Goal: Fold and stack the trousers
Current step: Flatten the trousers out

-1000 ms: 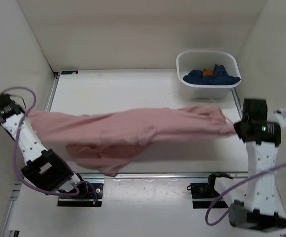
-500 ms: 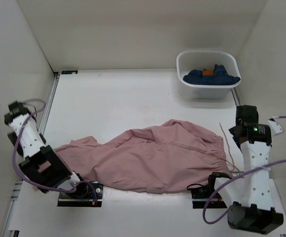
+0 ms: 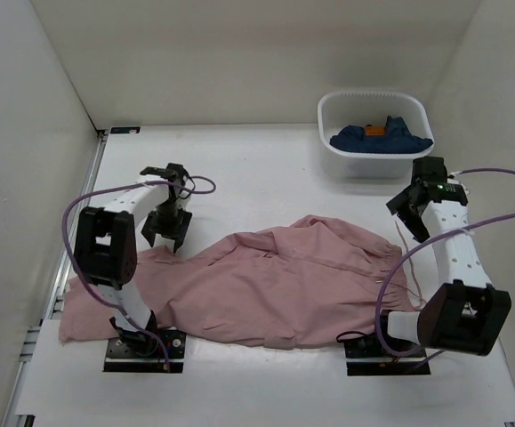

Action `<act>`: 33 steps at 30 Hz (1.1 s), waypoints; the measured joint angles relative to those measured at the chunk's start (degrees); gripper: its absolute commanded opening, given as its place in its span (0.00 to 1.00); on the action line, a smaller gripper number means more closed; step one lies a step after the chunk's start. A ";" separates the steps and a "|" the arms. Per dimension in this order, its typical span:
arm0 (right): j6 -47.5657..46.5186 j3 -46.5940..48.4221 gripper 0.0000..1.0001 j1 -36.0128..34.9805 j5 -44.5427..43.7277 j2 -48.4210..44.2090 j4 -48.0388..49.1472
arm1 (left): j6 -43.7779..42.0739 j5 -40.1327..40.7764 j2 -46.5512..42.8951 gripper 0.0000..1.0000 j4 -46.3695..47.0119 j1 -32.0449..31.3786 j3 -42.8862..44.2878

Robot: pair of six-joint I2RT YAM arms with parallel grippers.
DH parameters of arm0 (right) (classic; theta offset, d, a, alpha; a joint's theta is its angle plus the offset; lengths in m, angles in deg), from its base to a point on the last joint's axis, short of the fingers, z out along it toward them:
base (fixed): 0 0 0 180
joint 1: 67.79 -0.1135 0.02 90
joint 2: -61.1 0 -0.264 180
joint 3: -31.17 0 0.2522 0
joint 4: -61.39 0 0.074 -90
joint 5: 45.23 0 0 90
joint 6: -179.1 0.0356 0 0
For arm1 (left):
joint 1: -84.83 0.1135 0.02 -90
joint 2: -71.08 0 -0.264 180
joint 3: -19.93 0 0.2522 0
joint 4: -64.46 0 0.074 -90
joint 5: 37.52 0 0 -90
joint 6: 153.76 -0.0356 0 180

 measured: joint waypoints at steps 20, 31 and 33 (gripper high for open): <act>8.79 -1.51 0.31 -6.40 1.49 29.29 8.44 | 0.09 2.21 7.98 0.14 0.44 0.11 -9.44; 5.95 -0.22 0.00 -6.62 -3.80 29.40 6.23 | 0.15 4.09 2.19 0.16 3.72 12.61 10.34; 5.09 -0.31 0.00 -6.73 -4.37 27.52 6.16 | 0.20 4.35 -0.55 0.54 4.48 14.23 10.58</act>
